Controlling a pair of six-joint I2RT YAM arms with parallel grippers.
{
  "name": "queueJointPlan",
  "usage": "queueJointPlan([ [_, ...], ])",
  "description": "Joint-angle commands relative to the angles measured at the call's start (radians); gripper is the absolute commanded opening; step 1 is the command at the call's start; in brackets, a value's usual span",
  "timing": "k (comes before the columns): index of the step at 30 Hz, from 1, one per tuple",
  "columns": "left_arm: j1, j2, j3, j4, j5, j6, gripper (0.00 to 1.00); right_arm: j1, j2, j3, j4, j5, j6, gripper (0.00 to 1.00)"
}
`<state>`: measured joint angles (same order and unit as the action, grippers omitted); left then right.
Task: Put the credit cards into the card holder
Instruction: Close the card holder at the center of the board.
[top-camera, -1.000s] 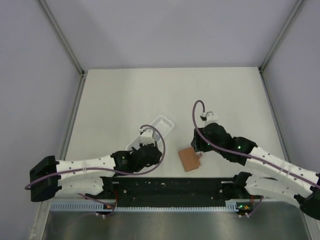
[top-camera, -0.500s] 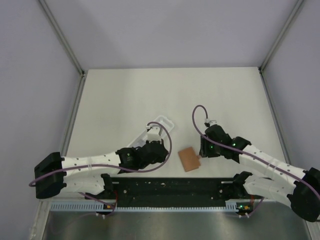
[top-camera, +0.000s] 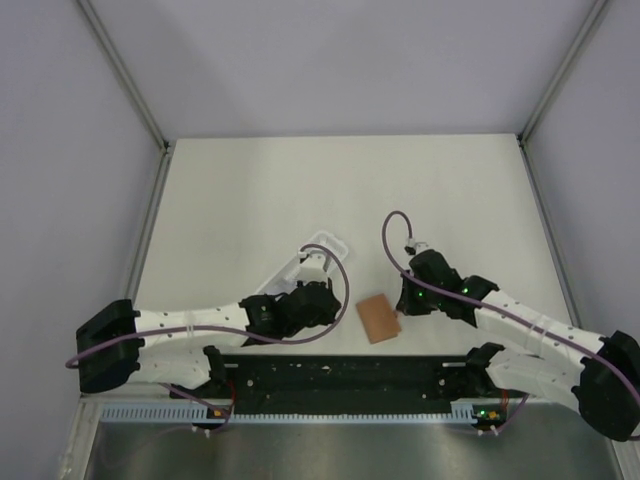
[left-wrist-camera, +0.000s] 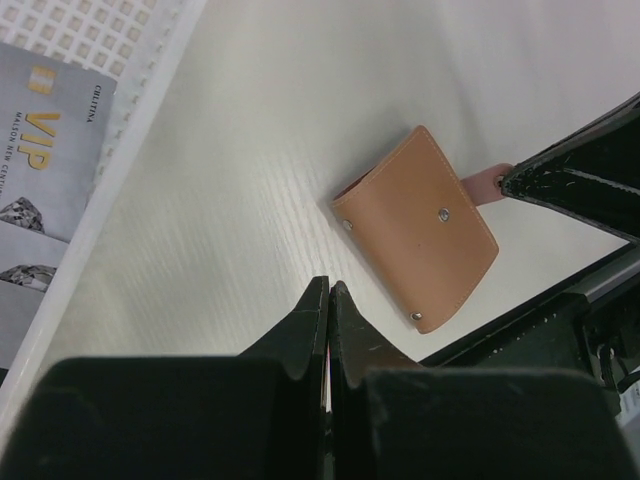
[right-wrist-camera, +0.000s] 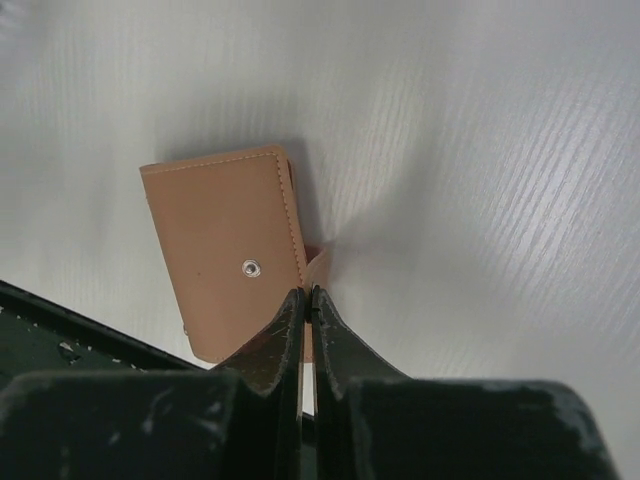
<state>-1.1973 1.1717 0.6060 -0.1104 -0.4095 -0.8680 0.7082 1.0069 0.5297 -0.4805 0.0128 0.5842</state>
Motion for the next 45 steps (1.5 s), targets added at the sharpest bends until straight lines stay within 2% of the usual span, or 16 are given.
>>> queueJointPlan([
  [1,0.001,0.075,0.050,0.142,0.012,0.044,0.00,-0.013,-0.047,-0.019,0.063,-0.039,-0.020,0.00],
  [7,0.001,0.278,0.133,0.279,0.122,0.081,0.00,-0.013,-0.047,-0.031,0.103,-0.096,-0.035,0.00],
  [12,0.001,0.400,0.190,0.322,0.195,0.080,0.00,-0.013,-0.028,-0.051,0.152,-0.151,-0.035,0.00],
  [24,-0.001,0.436,0.133,0.337,0.218,0.026,0.00,-0.013,0.025,-0.092,0.259,-0.211,-0.024,0.00],
  [26,-0.001,0.437,0.126,0.342,0.221,0.020,0.00,-0.013,0.038,-0.100,0.281,-0.218,-0.017,0.07],
  [29,-0.001,0.437,0.110,0.345,0.225,0.012,0.00,-0.013,0.053,-0.112,0.321,-0.247,-0.011,0.23],
  [34,-0.001,0.414,0.087,0.345,0.210,0.004,0.00,-0.013,0.061,-0.135,0.394,-0.290,0.011,0.38],
  [40,-0.001,0.398,0.054,0.350,0.199,-0.006,0.00,-0.021,0.050,-0.163,0.471,-0.366,0.052,0.43],
  [45,-0.001,0.378,0.041,0.350,0.196,-0.006,0.00,-0.026,-0.059,-0.162,0.448,-0.292,0.062,0.42],
])
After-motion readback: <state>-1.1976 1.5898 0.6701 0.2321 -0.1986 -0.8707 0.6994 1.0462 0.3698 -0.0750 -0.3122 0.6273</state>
